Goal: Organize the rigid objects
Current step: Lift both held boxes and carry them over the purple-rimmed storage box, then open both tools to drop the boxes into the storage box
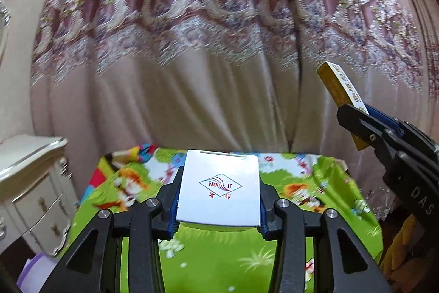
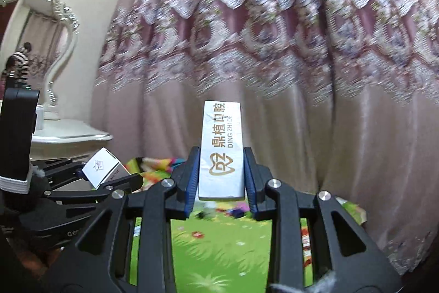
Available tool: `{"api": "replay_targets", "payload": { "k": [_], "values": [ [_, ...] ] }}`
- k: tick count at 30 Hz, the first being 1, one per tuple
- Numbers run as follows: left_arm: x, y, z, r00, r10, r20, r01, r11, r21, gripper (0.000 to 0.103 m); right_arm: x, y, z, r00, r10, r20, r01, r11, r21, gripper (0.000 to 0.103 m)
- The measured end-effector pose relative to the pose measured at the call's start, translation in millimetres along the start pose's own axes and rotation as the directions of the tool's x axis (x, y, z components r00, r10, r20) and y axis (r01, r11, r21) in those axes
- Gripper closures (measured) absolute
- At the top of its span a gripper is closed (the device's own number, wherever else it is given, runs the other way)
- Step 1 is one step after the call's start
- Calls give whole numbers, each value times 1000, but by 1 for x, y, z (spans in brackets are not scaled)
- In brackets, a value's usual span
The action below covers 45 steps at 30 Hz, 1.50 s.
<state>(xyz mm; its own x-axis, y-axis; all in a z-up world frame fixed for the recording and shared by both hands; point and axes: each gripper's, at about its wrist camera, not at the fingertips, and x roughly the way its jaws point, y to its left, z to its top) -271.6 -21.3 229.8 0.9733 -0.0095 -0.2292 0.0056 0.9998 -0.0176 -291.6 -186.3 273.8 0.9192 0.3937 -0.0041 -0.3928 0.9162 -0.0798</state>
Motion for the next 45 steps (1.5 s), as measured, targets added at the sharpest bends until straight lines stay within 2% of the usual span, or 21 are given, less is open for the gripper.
{"api": "replay_targets", "payload": {
  "k": [5,9,12,16,20,24,30,33,39,45],
  "values": [
    [-11,33,-17,996,65,-64,-68,997,-43,60,13,25,-3,991,119,-55,-119,993,10,69],
    [-21,58,-28,990,111,-92,-117,991,-63,60,22,49,-6,974,205,-97,-205,979,7,69],
    [-30,78,-37,983,145,-116,-156,984,-87,60,31,72,-7,952,276,-136,-280,960,-11,69],
    [-39,105,-53,970,184,-156,-205,970,-133,60,44,104,-12,906,373,-199,-385,923,-23,69],
    [-46,127,-71,956,219,-196,-253,953,-168,60,55,134,-22,852,452,-263,-476,879,-33,69],
    [-51,154,-92,937,244,-250,-301,928,-220,60,67,166,-34,787,514,-342,-561,827,-46,69],
    [-59,192,-128,895,288,-340,-389,877,-282,60,90,222,-66,655,569,-497,-681,730,-61,69],
    [-64,205,-141,878,306,-367,-423,856,-298,60,89,247,-79,615,578,-536,-724,684,-93,69],
    [-66,231,-168,840,323,-436,-482,813,-328,60,87,284,-103,550,569,-611,-782,607,-139,69],
    [-68,255,-194,797,339,-499,-547,755,-362,60,95,308,-140,456,539,-708,-827,551,-113,69]
  ]
}}
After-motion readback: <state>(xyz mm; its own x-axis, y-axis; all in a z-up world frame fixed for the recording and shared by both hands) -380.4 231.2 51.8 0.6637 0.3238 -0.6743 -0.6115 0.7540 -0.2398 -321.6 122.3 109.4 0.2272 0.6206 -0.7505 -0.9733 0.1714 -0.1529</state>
